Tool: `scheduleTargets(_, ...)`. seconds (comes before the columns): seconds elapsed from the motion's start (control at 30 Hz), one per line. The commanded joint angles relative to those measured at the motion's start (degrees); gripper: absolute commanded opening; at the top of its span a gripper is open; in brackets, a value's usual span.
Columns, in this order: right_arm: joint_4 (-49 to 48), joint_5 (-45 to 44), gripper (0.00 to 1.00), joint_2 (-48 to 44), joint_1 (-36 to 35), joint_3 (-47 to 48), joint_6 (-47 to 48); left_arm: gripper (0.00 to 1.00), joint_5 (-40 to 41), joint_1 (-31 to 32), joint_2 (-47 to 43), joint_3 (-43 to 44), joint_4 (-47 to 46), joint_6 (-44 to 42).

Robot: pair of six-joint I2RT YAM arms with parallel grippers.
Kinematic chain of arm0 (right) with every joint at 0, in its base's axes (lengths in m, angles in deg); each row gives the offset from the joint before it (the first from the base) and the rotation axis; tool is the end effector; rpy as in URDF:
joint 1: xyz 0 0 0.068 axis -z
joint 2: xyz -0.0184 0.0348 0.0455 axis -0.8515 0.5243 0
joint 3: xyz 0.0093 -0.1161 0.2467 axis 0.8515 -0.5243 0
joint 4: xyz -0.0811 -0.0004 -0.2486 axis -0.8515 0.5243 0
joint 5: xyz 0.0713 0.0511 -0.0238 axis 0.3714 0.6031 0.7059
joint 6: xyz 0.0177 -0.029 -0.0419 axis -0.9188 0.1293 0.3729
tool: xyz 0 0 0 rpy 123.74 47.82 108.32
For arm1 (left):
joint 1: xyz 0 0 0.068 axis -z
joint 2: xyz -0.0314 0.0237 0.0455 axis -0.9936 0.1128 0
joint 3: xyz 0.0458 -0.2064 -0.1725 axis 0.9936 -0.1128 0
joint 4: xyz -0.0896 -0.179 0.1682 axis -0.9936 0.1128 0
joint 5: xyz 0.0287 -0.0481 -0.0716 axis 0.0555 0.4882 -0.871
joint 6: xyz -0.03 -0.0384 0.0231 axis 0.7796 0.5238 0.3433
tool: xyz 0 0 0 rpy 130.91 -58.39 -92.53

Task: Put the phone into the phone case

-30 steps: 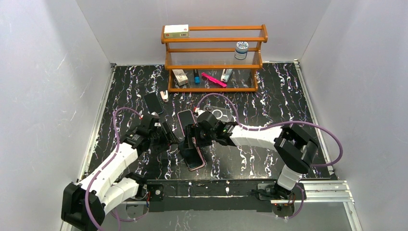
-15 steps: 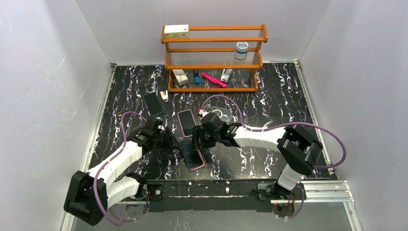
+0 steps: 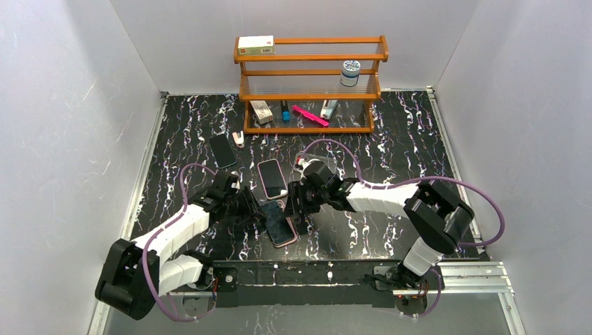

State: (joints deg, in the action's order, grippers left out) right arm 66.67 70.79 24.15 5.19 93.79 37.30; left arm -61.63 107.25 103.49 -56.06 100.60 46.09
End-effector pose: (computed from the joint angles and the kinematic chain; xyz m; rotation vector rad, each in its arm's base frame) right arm 0.1938 0.2721 0.1774 -0.4103 2.5038 1.0097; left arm 0.1812 -0.0903 0.1724 -0.4467 2.5858 -0.8502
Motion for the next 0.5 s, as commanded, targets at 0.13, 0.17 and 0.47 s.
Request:
scheduleTargets(0.13, -4.7, 5.6, 0.62, 0.0, 1.2, -1.4, 1.3, 0.41, -1.7, -0.2, 1.2, -0.6, -1.4, 0.2)
scheduleTargets(0.17, -4.6, 5.6, 0.62, -0.2, 1.4, -1.4, 1.4, 0.40, -1.9, -0.2, 1.3, -0.5, -1.7, 0.3)
scheduleTargets(0.47, -6.1, 7.8, 0.57, -0.9, 3.1, -3.2, 1.1, 0.35, -5.3, 0.0, 3.3, -2.0, -7.1, 3.6)
